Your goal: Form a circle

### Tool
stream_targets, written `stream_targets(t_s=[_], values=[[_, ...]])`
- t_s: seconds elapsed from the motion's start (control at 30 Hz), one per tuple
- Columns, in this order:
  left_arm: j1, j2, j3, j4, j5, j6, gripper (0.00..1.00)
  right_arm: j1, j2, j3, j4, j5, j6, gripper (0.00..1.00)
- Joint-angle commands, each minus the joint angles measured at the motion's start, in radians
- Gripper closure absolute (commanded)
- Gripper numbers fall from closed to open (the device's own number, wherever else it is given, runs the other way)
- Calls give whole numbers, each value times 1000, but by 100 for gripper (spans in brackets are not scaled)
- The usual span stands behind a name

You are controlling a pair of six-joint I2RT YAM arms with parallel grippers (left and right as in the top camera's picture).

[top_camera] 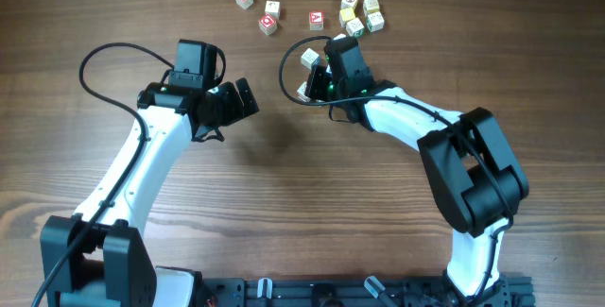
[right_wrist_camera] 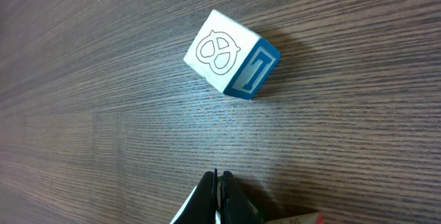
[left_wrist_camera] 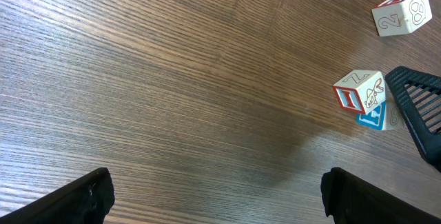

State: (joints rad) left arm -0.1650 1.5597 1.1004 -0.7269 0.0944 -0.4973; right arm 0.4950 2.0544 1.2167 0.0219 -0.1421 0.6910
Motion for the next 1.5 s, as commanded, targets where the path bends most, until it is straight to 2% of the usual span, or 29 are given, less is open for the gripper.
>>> stream_targets(t_s=[0.0, 1.47], values=[[6, -1, -2, 0, -10, 19, 0, 3, 24, 20, -5, -16, -10, 95], [6, -1, -2, 0, -10, 19, 0, 3, 24, 21, -22, -32, -10, 96]])
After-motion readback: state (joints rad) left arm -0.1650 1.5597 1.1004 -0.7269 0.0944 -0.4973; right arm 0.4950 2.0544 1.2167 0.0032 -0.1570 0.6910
